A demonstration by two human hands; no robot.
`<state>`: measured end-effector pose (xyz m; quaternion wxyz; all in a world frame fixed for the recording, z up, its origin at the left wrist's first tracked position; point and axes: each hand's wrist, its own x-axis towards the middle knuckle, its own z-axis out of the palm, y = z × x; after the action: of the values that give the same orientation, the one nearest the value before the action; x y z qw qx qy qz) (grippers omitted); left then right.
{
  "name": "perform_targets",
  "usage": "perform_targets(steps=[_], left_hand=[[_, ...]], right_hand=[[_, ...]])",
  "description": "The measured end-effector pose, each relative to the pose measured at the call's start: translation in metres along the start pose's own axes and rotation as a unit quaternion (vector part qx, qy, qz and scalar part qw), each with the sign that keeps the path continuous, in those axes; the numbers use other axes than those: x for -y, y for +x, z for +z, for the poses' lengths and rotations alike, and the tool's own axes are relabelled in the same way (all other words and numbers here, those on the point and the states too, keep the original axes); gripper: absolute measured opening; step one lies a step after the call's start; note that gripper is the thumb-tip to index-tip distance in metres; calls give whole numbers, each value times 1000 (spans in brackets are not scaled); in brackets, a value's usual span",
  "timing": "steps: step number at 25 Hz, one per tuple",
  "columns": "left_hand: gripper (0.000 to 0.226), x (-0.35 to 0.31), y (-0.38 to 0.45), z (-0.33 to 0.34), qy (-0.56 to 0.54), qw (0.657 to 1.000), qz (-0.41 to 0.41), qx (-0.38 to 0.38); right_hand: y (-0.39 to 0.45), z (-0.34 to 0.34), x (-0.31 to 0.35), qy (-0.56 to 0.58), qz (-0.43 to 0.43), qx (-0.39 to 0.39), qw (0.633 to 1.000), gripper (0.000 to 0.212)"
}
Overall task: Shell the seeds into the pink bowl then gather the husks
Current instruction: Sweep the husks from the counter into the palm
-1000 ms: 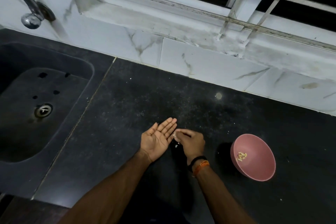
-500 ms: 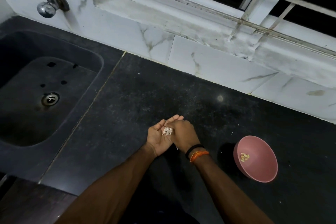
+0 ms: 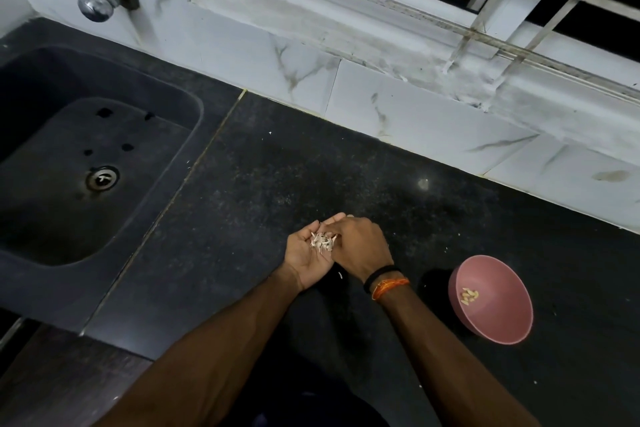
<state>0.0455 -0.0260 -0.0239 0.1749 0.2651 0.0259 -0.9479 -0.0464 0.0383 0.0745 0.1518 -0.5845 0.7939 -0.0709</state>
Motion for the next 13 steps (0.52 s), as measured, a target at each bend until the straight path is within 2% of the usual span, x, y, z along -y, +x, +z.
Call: perform_targets(steps=[6, 10, 11, 13], left_hand=[[52, 2, -4, 6, -14, 1000, 23, 8], [52, 2, -6, 8, -22, 1000, 19, 4], [52, 1, -5, 8, -22, 1000, 18, 3], [51, 2, -4, 8, -16, 1000, 19, 2]], right_hand=[[1, 0, -6, -2, 49, -64, 997, 10], [0, -4, -8, 78, 16, 16, 997, 31], [-2, -6, -9, 95, 20, 13, 995, 34], [-7, -7, -17, 107, 49, -53, 992, 32]])
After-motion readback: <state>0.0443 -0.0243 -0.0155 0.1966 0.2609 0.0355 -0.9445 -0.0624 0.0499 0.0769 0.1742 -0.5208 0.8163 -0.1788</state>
